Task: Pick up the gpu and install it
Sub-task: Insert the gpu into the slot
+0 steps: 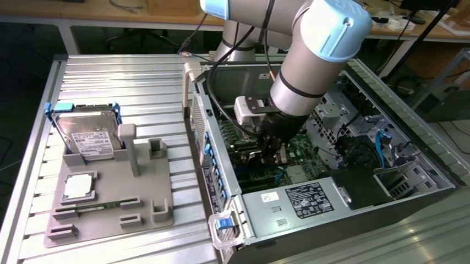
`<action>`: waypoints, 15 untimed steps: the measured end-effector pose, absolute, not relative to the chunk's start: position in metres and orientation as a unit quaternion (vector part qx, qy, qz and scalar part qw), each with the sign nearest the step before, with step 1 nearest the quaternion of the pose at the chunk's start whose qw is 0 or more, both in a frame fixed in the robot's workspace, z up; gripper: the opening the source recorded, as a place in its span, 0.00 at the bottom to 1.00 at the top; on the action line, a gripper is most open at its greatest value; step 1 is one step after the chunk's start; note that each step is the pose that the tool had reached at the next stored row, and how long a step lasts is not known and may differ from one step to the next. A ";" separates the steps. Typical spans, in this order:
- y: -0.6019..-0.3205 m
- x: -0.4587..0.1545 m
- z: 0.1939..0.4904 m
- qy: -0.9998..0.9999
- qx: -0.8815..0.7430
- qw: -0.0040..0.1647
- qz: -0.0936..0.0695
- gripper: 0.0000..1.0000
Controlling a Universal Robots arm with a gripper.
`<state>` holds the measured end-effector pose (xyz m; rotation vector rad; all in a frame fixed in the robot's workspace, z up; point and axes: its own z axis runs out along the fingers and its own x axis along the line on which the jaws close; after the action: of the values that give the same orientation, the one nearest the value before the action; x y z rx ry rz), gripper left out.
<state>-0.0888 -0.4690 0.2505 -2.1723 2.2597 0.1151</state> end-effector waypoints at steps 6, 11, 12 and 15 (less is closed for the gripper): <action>-0.467 -0.089 0.251 0.720 -0.693 0.002 0.037 0.27; -0.466 -0.090 0.248 0.720 -0.693 0.002 0.037 0.27; -0.466 -0.092 0.247 0.720 -0.693 0.002 0.037 0.27; -0.466 -0.095 0.244 0.720 -0.693 0.002 0.037 0.27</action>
<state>-0.0949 -0.4664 0.2440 -2.1728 2.2601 0.1145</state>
